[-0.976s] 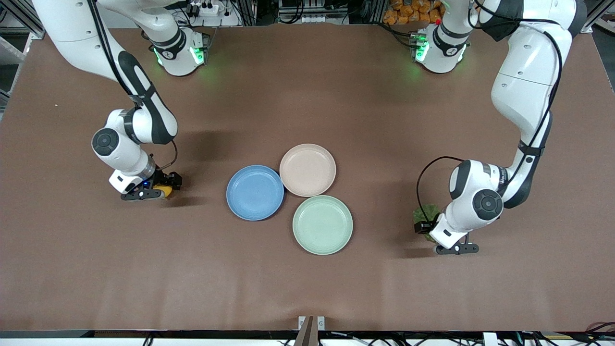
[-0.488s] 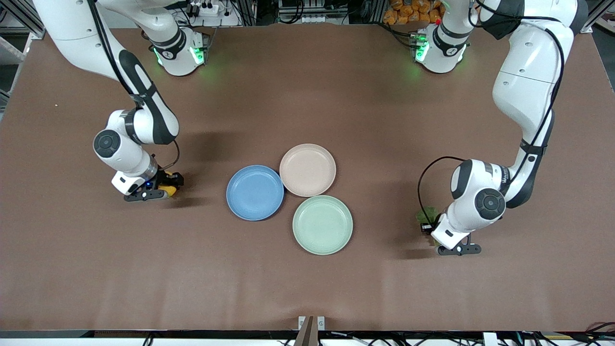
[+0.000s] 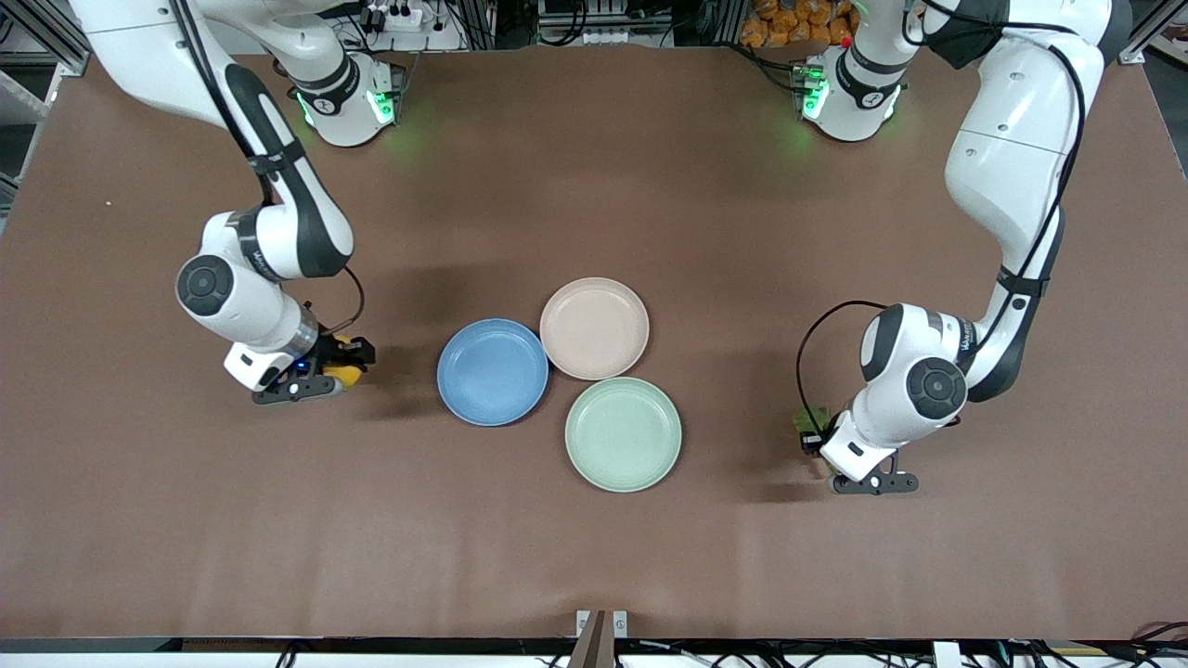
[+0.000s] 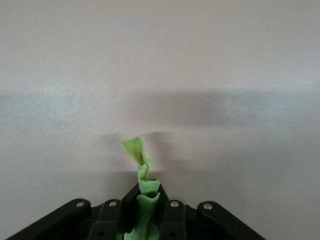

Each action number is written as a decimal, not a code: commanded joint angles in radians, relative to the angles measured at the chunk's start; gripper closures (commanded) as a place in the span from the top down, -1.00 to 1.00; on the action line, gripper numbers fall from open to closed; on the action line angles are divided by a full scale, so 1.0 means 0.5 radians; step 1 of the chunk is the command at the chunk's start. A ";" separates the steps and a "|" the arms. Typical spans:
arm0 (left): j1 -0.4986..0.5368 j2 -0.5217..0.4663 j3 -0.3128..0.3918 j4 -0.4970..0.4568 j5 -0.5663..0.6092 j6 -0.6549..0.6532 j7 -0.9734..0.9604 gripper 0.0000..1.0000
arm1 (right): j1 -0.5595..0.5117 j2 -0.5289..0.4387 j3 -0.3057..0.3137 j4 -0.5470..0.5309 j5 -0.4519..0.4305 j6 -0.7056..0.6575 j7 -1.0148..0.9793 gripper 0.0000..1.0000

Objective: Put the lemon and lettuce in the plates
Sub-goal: 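Carry the lemon over the blue plate while the left gripper carries lettuce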

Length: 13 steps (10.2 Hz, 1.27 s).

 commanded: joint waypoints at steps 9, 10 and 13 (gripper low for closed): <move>-0.128 -0.346 -0.529 -0.043 0.023 -0.743 -0.780 -1.00 | 0.411 0.485 0.144 0.492 0.010 0.111 0.732 -1.00; -0.195 -0.343 -0.557 -0.043 0.020 -0.743 -0.897 -1.00 | 0.438 0.528 0.147 0.504 -0.008 0.120 0.742 -1.00; -0.443 -0.306 -0.557 -0.027 0.020 -0.740 -1.140 -1.00 | 0.466 0.583 0.147 0.535 -0.179 0.120 0.953 -0.88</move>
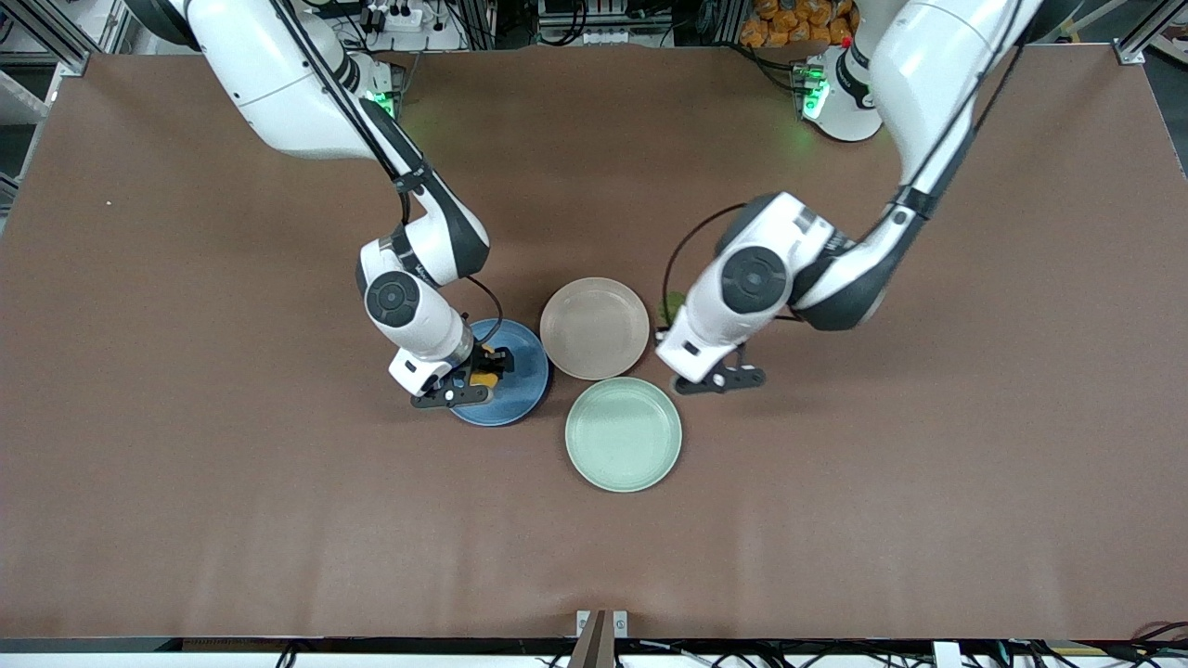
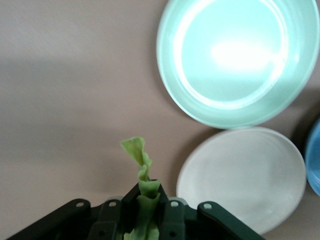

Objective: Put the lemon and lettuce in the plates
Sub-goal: 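Carry the lemon over the blue plate while the left gripper carries lettuce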

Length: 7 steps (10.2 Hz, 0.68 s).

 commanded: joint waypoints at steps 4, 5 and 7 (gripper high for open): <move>-0.325 0.095 0.013 0.000 0.020 0.005 -0.276 -1.00 | -0.021 0.006 0.067 0.119 -0.088 -0.088 0.416 1.00; -0.369 0.126 0.019 0.006 0.033 0.039 -0.304 -1.00 | -0.024 0.003 0.067 0.161 -0.084 -0.173 0.431 1.00; -0.473 0.150 0.111 0.006 0.039 0.152 -0.378 -1.00 | -0.052 -0.037 0.071 0.257 -0.084 -0.370 0.438 1.00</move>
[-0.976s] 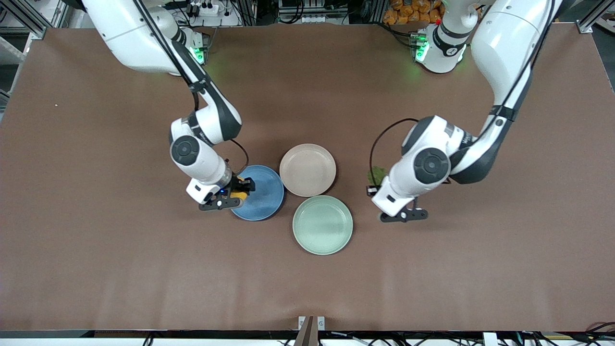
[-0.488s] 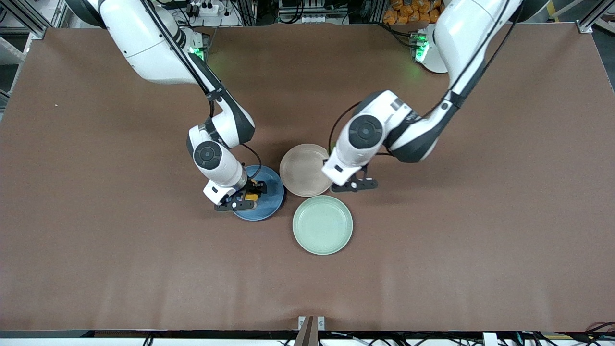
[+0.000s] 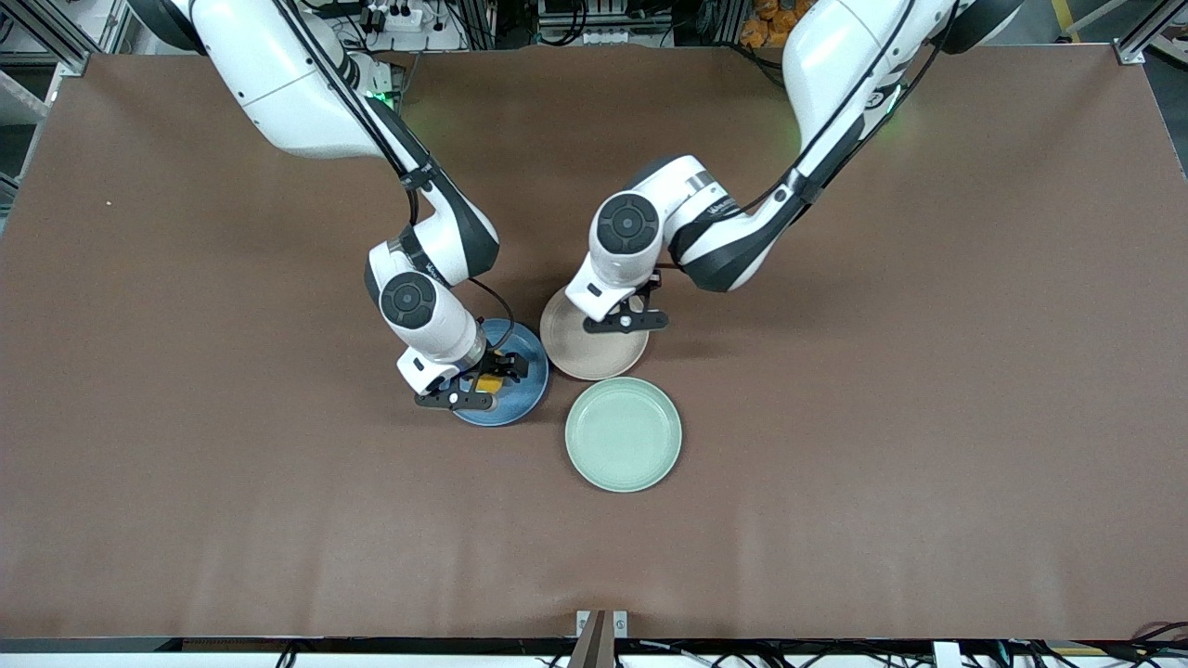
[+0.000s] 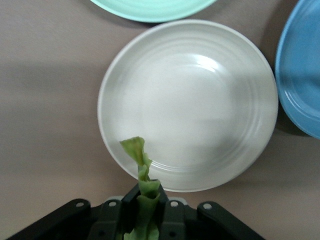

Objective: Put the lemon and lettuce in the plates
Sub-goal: 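Release the lemon onto the blue plate while the left gripper lowers lettuce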

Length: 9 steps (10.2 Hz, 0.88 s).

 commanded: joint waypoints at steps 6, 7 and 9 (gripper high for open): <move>-0.351 0.070 0.355 0.022 0.100 0.262 -0.152 1.00 | -0.385 -0.458 0.014 0.046 0.000 -0.695 -0.372 1.00; -0.354 0.067 0.355 0.019 0.115 0.262 -0.155 1.00 | -0.440 -0.526 -0.020 0.037 0.006 -0.793 -0.446 1.00; -0.324 0.036 0.367 0.022 0.116 0.262 -0.152 1.00 | -0.563 -0.645 -0.054 0.010 0.006 -0.928 -0.608 1.00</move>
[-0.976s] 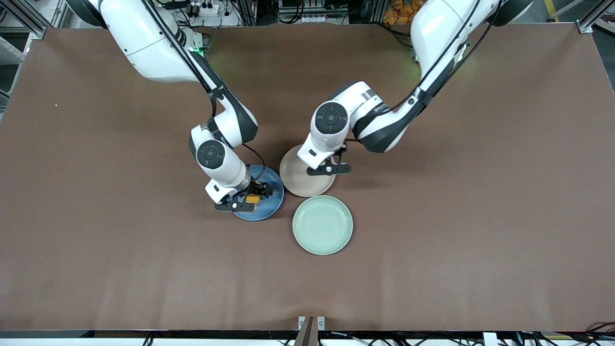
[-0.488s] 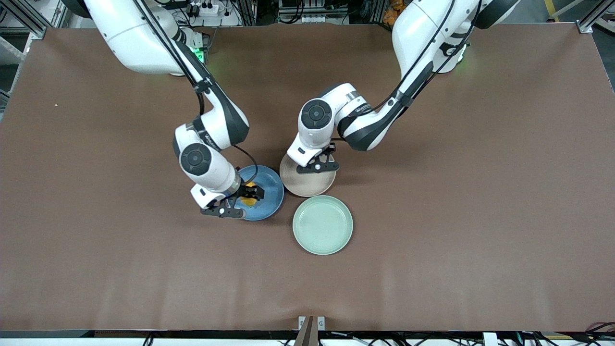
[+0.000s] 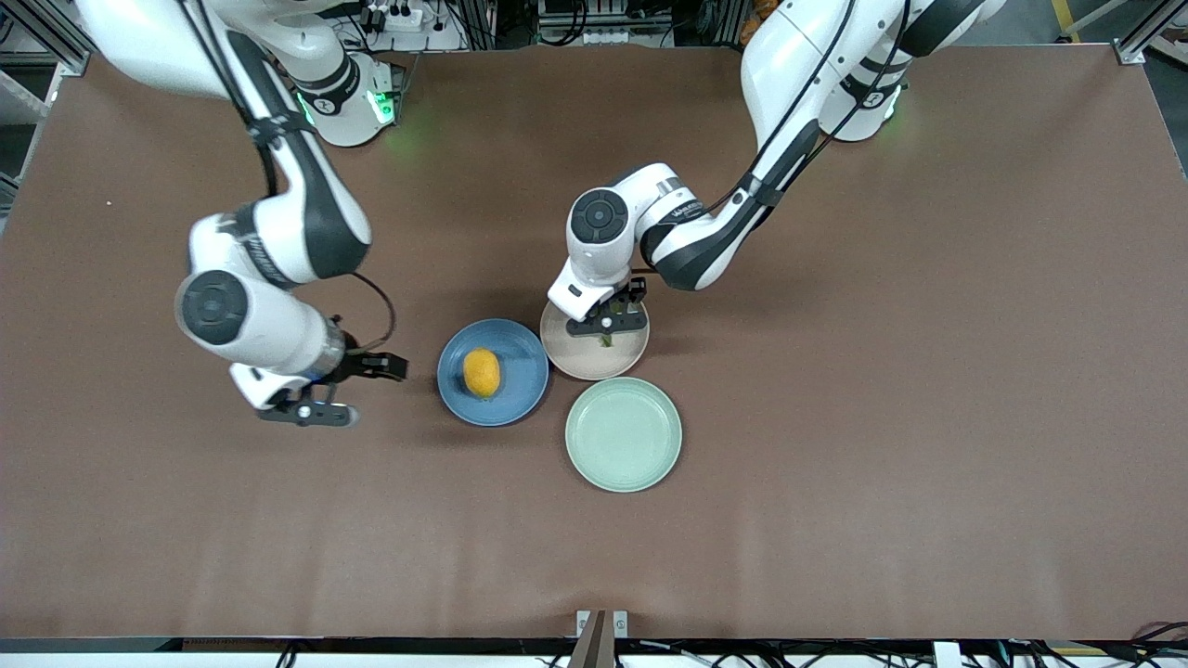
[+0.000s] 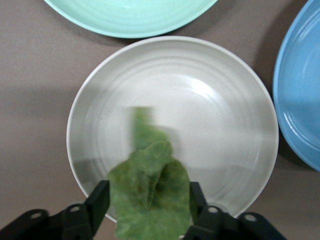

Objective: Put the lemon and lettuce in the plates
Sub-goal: 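Release the lemon onto the blue plate while the left gripper lowers lettuce, then open the left gripper to drop the lettuce onto the beige plate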

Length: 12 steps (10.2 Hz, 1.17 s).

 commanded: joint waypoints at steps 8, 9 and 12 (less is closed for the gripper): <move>0.488 -0.192 0.095 0.002 0.073 -0.017 0.469 1.00 | -0.290 -0.677 -0.122 -0.271 -0.028 -0.350 -0.409 1.00; 0.547 -0.214 0.095 -0.001 0.073 -0.023 0.552 1.00 | -0.275 -0.723 -0.168 -0.271 -0.031 -0.350 -0.415 1.00; 0.773 -0.254 0.092 -0.004 0.073 -0.154 0.849 1.00 | -0.266 -0.818 -0.269 -0.220 -0.034 -0.381 -0.544 1.00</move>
